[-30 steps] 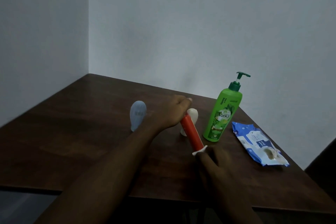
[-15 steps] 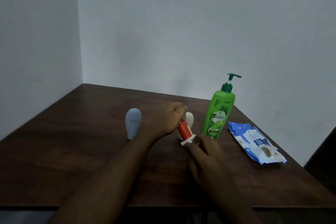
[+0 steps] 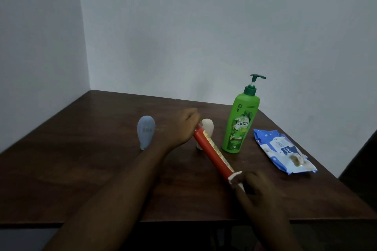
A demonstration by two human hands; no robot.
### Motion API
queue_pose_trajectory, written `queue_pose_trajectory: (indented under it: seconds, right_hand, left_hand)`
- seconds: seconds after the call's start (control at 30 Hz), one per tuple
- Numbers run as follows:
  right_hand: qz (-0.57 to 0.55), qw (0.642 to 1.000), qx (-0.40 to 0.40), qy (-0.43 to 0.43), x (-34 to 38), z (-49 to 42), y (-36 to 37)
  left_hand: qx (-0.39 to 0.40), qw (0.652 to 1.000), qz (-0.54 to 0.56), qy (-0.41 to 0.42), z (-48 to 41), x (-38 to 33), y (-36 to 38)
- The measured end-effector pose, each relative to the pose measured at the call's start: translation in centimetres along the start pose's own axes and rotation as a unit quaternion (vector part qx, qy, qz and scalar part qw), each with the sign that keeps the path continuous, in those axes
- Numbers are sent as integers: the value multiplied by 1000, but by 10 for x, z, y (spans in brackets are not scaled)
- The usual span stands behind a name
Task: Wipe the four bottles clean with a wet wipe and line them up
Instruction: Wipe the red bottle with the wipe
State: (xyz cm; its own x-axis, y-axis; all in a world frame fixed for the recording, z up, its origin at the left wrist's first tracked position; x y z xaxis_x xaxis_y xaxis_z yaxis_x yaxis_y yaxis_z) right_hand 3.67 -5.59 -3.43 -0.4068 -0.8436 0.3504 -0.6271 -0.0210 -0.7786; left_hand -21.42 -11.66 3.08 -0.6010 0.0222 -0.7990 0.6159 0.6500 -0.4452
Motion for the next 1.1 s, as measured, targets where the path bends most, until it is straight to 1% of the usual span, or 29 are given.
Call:
queue_pose_trajectory:
  seconds: [0.07,0.13,0.2,0.27,0.3,0.37,0.5,0.6,0.67,0.8,0.93,1.0,1.03,1.1]
  right_hand:
    - [-10,999,12,47,-3,-4,-4]
    - [-7,997,24,73,-2,-6,-6]
    - [-13,996,30,84,1,-6,-4]
    - [-31,996,40,77,9,-7,-2]
    - [-34,997,34,66,14,-8,-2]
    - [-32,999,-5,26,25,-12,-4]
    - [-43,996,-61,-40,50,-32,-6]
    - [1,992,-85,-91,71,-51,-5]
    - [21,988,-106,-109,79,-63,-6]
    - [9,986,-126,-106,82,-78,-11]
    - [-14,988,-145,-49,71,-84,-19]
    - [-15,986,-160,-50,73,-81,-20]
    - [-5,984,-159,-79,79,-78,-17]
    - [25,973,-142,-182,91,-66,-7]
  left_hand:
    - [8,1000,-6,0,0,1,0]
    - [4,1000,4,-12,1,0,0]
    - [-16,998,49,-22,0,-3,2]
    - [-33,993,109,-10,0,-9,5]
    - [-40,991,129,4,1,-13,7]
    - [-46,986,156,31,3,-18,9]
    - [-40,974,220,38,5,-22,13]
    - [-43,964,260,43,5,-24,15]
    - [-44,952,298,46,4,-24,16]
    - [-41,939,340,40,5,-28,19]
    - [-45,931,361,27,5,-27,22]
    - [-58,925,375,23,7,-28,24]
    - [-63,922,381,20,8,-29,25]
    - [-67,916,396,11,8,-30,27]
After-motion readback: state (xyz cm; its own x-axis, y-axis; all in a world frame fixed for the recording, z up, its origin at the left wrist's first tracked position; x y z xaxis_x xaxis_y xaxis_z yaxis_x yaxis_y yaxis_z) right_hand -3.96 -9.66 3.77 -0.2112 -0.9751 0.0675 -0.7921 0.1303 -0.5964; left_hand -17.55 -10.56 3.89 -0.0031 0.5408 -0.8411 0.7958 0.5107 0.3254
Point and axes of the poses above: each hand's wrist, its own z-axis away from the middle knuckle, its own y-axis out of the palm, x = y × z, the point moved 5 cm from there along -z, towards the middle knuckle, and after that the axes turned 9 degrees about z, right-handed, at the moved point
